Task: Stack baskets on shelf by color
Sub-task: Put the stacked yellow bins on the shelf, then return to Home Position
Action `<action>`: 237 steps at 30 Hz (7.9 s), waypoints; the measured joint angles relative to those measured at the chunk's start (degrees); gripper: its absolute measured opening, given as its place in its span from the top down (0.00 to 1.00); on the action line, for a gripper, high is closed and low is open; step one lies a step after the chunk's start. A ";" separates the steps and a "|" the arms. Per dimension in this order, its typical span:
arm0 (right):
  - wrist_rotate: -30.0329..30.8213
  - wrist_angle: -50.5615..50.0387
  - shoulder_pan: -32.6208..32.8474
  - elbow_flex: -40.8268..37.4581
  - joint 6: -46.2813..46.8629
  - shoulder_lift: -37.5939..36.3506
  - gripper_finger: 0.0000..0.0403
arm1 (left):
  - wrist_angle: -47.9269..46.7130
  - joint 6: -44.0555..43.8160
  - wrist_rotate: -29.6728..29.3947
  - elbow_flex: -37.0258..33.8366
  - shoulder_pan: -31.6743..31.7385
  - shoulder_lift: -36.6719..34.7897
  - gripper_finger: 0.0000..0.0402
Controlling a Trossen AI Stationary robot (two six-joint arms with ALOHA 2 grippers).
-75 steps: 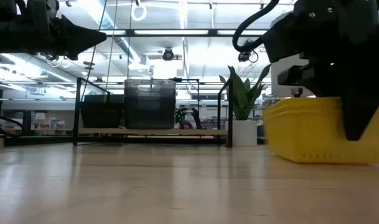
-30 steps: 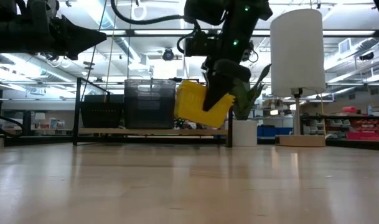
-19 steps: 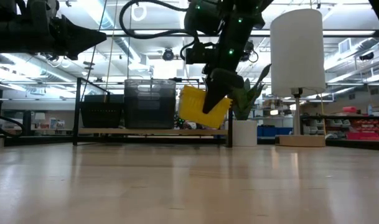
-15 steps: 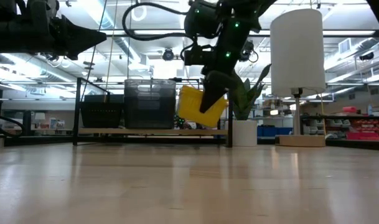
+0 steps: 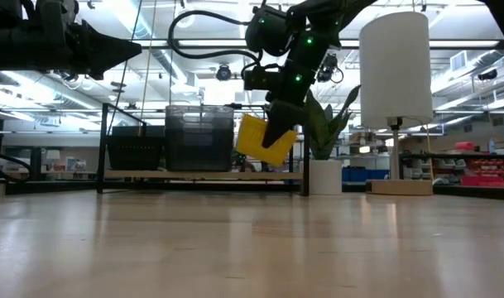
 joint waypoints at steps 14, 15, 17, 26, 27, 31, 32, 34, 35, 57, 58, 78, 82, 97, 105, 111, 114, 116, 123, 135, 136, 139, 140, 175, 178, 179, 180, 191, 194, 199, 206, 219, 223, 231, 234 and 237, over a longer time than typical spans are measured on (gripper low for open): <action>0.20 -1.10 -1.07 0.00 0.08 0.00 0.87 | 0.00 0.00 0.00 0.00 -0.01 0.00 0.92; 0.27 -1.25 -1.07 0.00 0.11 0.00 0.86 | 0.02 0.00 0.00 0.00 -0.01 0.00 0.91; 0.15 -1.40 -1.02 0.00 0.13 0.00 0.84 | 0.00 0.00 0.00 0.00 -0.02 0.00 0.91; 0.31 -1.16 -1.03 0.00 1.00 0.00 0.71 | 0.00 0.00 -0.01 0.00 0.00 0.00 0.92; 0.34 -1.16 -1.01 0.00 0.98 0.00 0.70 | 0.01 0.00 -0.01 0.00 0.00 0.00 0.92; 1.94 -0.77 -0.90 0.00 0.85 0.00 0.68 | 0.00 0.00 0.00 0.00 -0.02 0.00 0.93; 2.18 -0.50 -0.92 0.00 0.96 0.00 0.68 | 0.02 0.00 0.00 0.00 -0.02 0.00 0.92; 2.51 0.08 -0.94 0.00 1.00 0.00 0.68 | 0.00 0.00 0.00 0.00 -0.01 0.00 0.92; 2.75 0.27 -0.92 0.00 1.00 0.00 0.68 | 0.01 0.00 -0.01 0.00 0.00 0.00 0.91; 3.78 -0.30 -0.04 0.54 1.26 -0.33 0.62 | 0.00 0.00 -0.01 0.00 -0.02 0.00 0.91; 3.90 -0.55 -0.04 0.98 1.46 -0.53 0.61 | 0.02 0.00 -0.02 0.00 0.00 0.00 0.90; -9.51 -12.23 0.65 3.36 11.70 -20.31 0.45 | -0.02 0.00 0.00 0.00 -0.01 0.00 0.90; -11.89 -7.94 1.53 -4.01 14.10 -28.74 0.45 | -0.04 0.00 -0.01 0.00 0.00 0.00 0.90; -12.02 33.10 8.82 -49.46 19.03 -56.94 0.45 | -0.02 0.00 -0.02 0.00 -0.01 0.00 0.91; -12.06 43.87 11.40 -63.17 23.60 -65.94 0.45 | 0.00 0.00 -0.01 0.00 0.00 0.00 0.91; -12.48 49.11 12.53 -69.16 25.30 -70.58 0.45 | -0.02 0.00 0.00 0.00 0.00 0.00 0.93; -13.27 49.78 12.85 -70.87 25.30 -72.31 0.45 | -0.37 0.00 0.01 -0.02 -0.01 -0.98 0.92; -13.42 50.26 12.85 -71.92 25.63 -73.16 0.45 | -2.43 -0.03 -0.04 -0.01 -0.01 -2.12 0.91; -13.44 50.38 12.87 -72.98 29.60 -73.75 0.45 | -19.74 0.00 -0.01 -0.07 -0.08 -10.07 0.90; -12.48 50.23 12.90 -72.98 35.65 -73.11 0.45 | -29.84 -0.02 0.04 -0.44 -0.06 -18.49 0.92; -12.43 50.27 12.87 -72.98 35.94 -72.92 0.45 | -29.92 0.00 0.06 -0.46 -0.06 -18.58 0.92; -11.80 50.48 12.90 -72.96 36.17 -72.55 0.45 | -29.92 0.00 0.02 -0.46 -0.06 -18.93 0.91; -11.23 50.39 12.90 -72.94 36.19 -72.45 0.45 | -29.98 0.00 0.08 -0.46 -0.06 -18.84 0.90; -2.43 53.40 12.50 -72.94 41.98 -71.30 0.45 | -29.40 -0.02 0.00 -0.63 -0.04 -18.75 0.92; -2.43 53.39 12.50 -72.94 41.96 -71.30 0.45 | -29.35 -0.01 0.00 -0.63 -0.04 -18.75 0.92; -2.44 53.37 12.50 -72.94 41.98 -71.30 0.45 | -29.33 -0.01 0.00 -0.63 -0.04 -18.75 0.92; -2.44 53.37 12.50 -72.94 41.96 -71.30 0.45 | -29.32 0.00 0.00 -0.63 -0.04 -18.75 0.92; -2.44 53.37 12.50 -72.94 41.96 -71.30 0.45 | -29.22 -0.01 0.00 -0.66 -0.04 -18.75 0.90; -2.44 53.37 12.50 -72.94 41.96 -71.30 0.45 | -29.22 0.00 0.00 -0.66 -0.04 -18.75 0.91; -2.44 53.37 12.50 -72.94 41.96 -71.30 0.45 | -29.16 0.00 0.00 -0.66 -0.05 -18.75 0.93; -2.44 53.37 12.50 -72.94 41.96 -71.30 0.45 | -29.14 -0.01 0.00 -0.66 -0.05 -18.75 0.91; -2.44 53.36 12.50 -72.94 41.96 -71.30 0.45 | -29.14 -0.02 0.00 -0.66 -0.04 -18.75 0.92; -2.44 53.37 12.50 -72.94 41.96 -71.30 0.45 | -29.14 -0.02 0.00 -0.66 -0.06 -18.75 0.93; -2.44 53.37 12.50 -72.94 41.96 -71.30 0.45 | -29.14 0.00 0.00 -0.66 -0.06 -18.75 0.91; -2.44 53.35 12.50 -72.94 41.96 -71.30 0.45 | -29.14 0.00 0.00 -0.66 -0.06 -18.75 0.90; -2.44 53.37 12.50 -72.94 41.96 -71.30 0.45 | -29.14 0.00 0.00 -0.66 -0.06 -18.75 0.91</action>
